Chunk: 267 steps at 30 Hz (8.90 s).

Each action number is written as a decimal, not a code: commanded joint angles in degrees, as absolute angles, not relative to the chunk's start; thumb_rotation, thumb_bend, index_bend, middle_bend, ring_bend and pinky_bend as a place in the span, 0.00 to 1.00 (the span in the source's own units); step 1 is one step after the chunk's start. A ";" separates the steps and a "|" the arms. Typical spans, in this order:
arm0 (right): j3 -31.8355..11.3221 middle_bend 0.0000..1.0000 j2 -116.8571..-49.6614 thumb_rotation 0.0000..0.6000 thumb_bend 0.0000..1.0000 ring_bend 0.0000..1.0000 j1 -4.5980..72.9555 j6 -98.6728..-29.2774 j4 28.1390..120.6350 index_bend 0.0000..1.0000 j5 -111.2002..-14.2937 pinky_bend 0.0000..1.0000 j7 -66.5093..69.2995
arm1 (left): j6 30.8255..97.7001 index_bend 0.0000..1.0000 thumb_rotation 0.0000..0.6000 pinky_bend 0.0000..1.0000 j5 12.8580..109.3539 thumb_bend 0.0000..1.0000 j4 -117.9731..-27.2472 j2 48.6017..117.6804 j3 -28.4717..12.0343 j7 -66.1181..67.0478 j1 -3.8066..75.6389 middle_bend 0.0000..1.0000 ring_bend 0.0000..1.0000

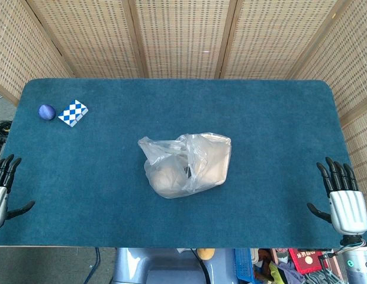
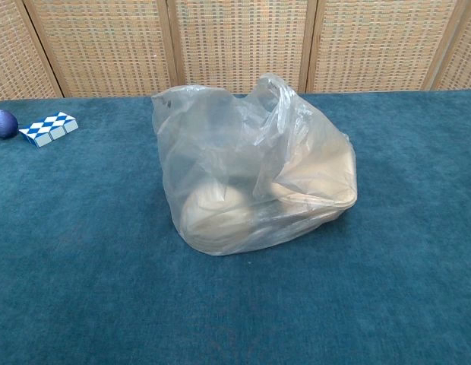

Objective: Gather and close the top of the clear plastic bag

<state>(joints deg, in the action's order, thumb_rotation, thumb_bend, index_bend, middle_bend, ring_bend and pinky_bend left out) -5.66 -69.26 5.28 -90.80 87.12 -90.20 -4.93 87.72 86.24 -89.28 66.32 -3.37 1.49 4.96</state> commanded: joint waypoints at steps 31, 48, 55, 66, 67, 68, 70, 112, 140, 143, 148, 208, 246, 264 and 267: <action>-15.63 0.00 -73.60 1.00 0.00 0.00 29.31 -70.75 92.21 0.00 -91.53 0.00 2.32 | 84.57 0.00 1.00 0.00 80.77 0.09 -91.87 64.12 -5.66 0.41 5.83 0.00 0.00; -16.33 0.00 -83.76 1.00 0.00 0.00 35.28 -70.11 85.20 0.00 -88.26 0.00 5.55 | 83.35 0.00 1.00 0.00 78.59 0.09 -91.03 63.64 -6.64 -1.21 6.20 0.00 0.00; -15.80 0.00 -84.62 1.00 0.00 0.00 36.81 -69.10 86.46 0.00 -88.29 0.00 7.92 | 82.86 0.00 1.00 0.00 78.51 0.09 -90.90 64.00 -6.57 -0.48 6.54 0.00 0.00; -16.52 0.00 -89.17 1.00 0.00 0.00 41.19 -67.86 88.45 0.00 -88.33 0.00 13.34 | 81.89 0.00 1.00 0.00 77.35 0.09 -90.67 64.54 -6.91 0.51 7.11 0.00 0.00; -16.83 0.00 -89.57 1.00 0.00 0.00 41.43 -67.77 88.61 0.00 -87.77 0.00 13.42 | 81.89 0.00 1.00 0.00 77.31 0.09 -90.66 64.55 -6.91 0.53 7.11 0.00 0.00; -17.08 0.00 -89.98 1.00 0.00 0.00 41.67 -67.75 88.48 0.00 -87.37 0.00 13.14 | 81.92 0.00 1.00 0.00 77.32 0.09 -90.65 64.57 -6.91 0.52 7.10 0.00 0.00; -17.37 0.00 -90.96 1.00 0.00 0.00 42.35 -67.68 87.32 0.00 -86.93 0.00 11.79 | 81.97 0.00 1.00 0.00 77.35 0.09 -90.62 64.55 -6.91 0.42 7.08 0.00 0.00; -25.65 0.05 -107.91 1.00 0.50 0.00 52.28 -75.94 66.41 0.20 -83.08 0.00 12.26 | 77.67 0.00 1.00 0.00 76.11 0.09 -90.23 63.87 -7.03 -2.51 8.79 0.00 0.00; -23.16 0.08 -101.07 1.00 0.56 0.00 52.18 -74.85 76.26 0.21 -83.71 0.00 3.67 | 43.67 0.00 1.00 0.05 107.19 0.09 -86.27 55.93 3.34 -90.33 44.76 0.00 0.00; -23.23 0.08 -101.00 1.00 0.56 0.00 52.26 -74.80 76.48 0.21 -83.47 0.00 3.78 | 44.81 0.00 1.00 0.06 109.66 0.09 -83.70 57.31 5.49 -96.11 48.06 0.00 0.00; -23.25 0.08 -100.55 1.00 0.56 0.00 52.27 -74.95 77.16 0.21 -83.42 0.00 4.22 | 45.60 0.00 0.94 0.06 110.43 0.09 -81.12 60.38 8.27 -105.12 53.34 0.00 0.00; -20.23 0.08 -98.38 1.00 0.56 0.00 50.63 -77.11 78.90 0.20 -86.19 0.00 7.40 | 60.81 0.00 0.45 0.08 94.40 0.12 -68.68 81.47 1.82 -133.01 56.25 0.00 0.00; -22.12 0.08 -95.26 1.00 0.56 0.00 49.79 -77.15 81.19 0.20 -84.55 0.00 5.99 | 69.68 0.20 0.16 0.17 99.33 0.11 -55.64 84.74 3.56 -146.62 57.66 0.13 0.12; -23.80 0.08 -93.09 1.00 0.56 0.00 50.41 -74.61 83.75 0.20 -81.38 0.00 4.01 | 73.30 0.22 0.17 0.17 104.07 0.12 -53.86 84.75 9.02 -143.97 59.51 0.15 0.15; -23.83 0.08 -92.84 1.00 0.56 0.00 50.62 -74.29 84.21 0.20 -81.35 0.00 3.63 | 73.22 0.22 0.17 0.17 103.94 0.12 -54.65 84.65 8.81 -143.40 60.16 0.15 0.15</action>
